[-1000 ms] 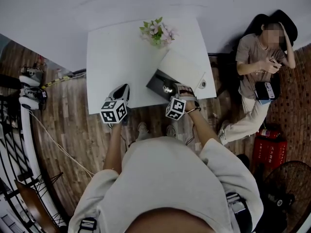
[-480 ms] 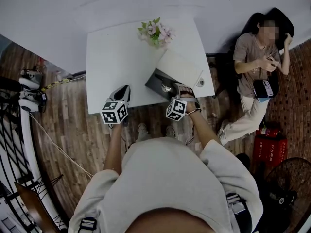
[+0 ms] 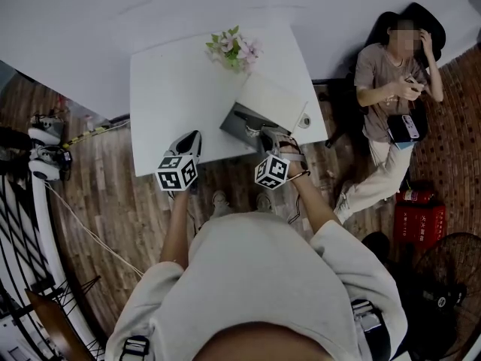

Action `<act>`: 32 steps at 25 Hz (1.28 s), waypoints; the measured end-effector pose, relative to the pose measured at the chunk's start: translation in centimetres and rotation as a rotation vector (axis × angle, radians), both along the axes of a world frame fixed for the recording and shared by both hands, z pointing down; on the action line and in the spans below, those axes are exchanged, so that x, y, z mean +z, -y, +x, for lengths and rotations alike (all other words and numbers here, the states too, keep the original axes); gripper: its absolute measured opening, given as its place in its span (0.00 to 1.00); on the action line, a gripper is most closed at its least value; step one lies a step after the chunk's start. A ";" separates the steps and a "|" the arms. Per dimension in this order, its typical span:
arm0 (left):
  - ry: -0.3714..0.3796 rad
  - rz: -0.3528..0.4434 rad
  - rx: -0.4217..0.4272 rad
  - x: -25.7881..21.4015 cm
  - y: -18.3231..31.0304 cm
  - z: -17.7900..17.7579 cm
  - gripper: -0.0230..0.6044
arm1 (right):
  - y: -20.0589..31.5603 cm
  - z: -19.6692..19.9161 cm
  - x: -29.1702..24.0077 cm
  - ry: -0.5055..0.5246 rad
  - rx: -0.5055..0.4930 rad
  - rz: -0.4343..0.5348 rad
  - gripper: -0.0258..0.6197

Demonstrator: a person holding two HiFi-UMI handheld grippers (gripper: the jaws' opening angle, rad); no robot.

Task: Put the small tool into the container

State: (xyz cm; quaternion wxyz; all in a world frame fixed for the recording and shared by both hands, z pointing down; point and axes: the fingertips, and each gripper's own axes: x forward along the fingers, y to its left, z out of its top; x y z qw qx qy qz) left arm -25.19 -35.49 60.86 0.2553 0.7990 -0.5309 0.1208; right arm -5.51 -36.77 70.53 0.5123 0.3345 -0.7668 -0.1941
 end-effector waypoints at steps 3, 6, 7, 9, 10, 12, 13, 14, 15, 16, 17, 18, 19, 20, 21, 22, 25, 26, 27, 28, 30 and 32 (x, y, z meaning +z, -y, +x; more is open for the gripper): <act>0.001 0.003 0.008 -0.3 -0.1 0.3 0.05 | -0.5 0.4 -0.8 0.042 0.042 0.002 0.07; 0.005 0.008 0.022 -0.6 -0.2 0.9 0.05 | -1.2 0.9 -1.3 0.090 0.077 -0.007 0.04; 0.006 0.011 0.025 -0.7 -0.2 1.0 0.05 | -1.4 1.1 -1.5 0.111 0.091 -0.014 0.04; 0.009 0.016 0.030 -0.9 -0.1 1.4 0.05 | -1.7 1.5 -1.6 0.166 0.133 -0.036 0.04; 0.011 0.019 0.035 -1.0 -0.1 1.6 0.05 | -1.8 1.7 -1.8 0.198 0.157 -0.049 0.04; 0.017 0.023 0.043 -1.2 0.1 2.0 0.05 | -1.8 2.2 -2.2 0.263 0.206 -0.070 0.04; 0.020 0.026 0.047 -1.3 0.1 2.2 0.05 | -1.8 2.3 -2.5 0.295 0.227 -0.076 0.04; 0.023 0.029 0.049 -1.4 0.3 2.3 0.05 | -1.8 2.4 -2.9 0.326 0.244 -0.079 0.04; 0.025 0.033 0.051 -1.5 0.4 2.4 0.05 | -1.6 2.4 -3.5 0.355 0.256 -0.079 0.04; 0.027 0.038 0.052 -1.7 0.5 2.4 0.05 | -1.5 2.4 -4.1 0.383 0.264 -0.075 0.04; 0.029 0.044 0.053 -2.0 0.7 2.5 0.05 | -1.4 2.4 -4.8 0.412 0.273 -0.070 0.04; 0.031 0.049 0.053 -2.2 0.7 2.6 0.05 | -1.2 2.5 -5.4 0.445 0.284 -0.067 0.04; 0.033 0.054 0.053 -2.3 0.8 2.6 0.05 | -1.0 2.6 -6.1 0.480 0.297 -0.064 0.04; 0.034 0.058 0.053 -2.5 0.8 2.7 0.05 | -0.9 2.8 -6.9 0.519 0.312 -0.063 0.04; 0.035 0.061 0.051 -2.6 0.9 2.8 0.05 | -0.7 2.9 -7.6 0.558 0.326 -0.064 0.04; 0.036 0.064 0.049 -2.8 0.9 2.8 0.05 | -0.6 3.1 -8.4 0.598 0.339 -0.063 0.04; 0.041 0.069 0.040 -3.1 0.9 2.8 0.05 | -0.1 3.7 -10.9 0.688 0.355 -0.043 0.04; 0.042 0.070 0.037 -3.1 1.0 2.8 0.05 | 0.0 3.9 -11.7 0.709 0.355 -0.031 0.04; 0.043 0.071 0.034 -3.1 1.1 2.8 0.05 | 0.2 4.1 -12.4 0.728 0.356 -0.019 0.04; 0.043 0.073 0.032 -3.1 1.2 2.8 0.05 | 0.4 4.5 -12.9 0.747 0.359 -0.009 0.04; 0.041 0.078 0.031 -3.3 1.4 3.0 0.05 | 0.8 5.4 -13.6 0.779 0.370 0.015 0.04; 0.040 0.084 0.031 -3.5 1.6 3.1 0.05 | 0.9 6.2 -14.3 0.804 0.387 0.027 0.04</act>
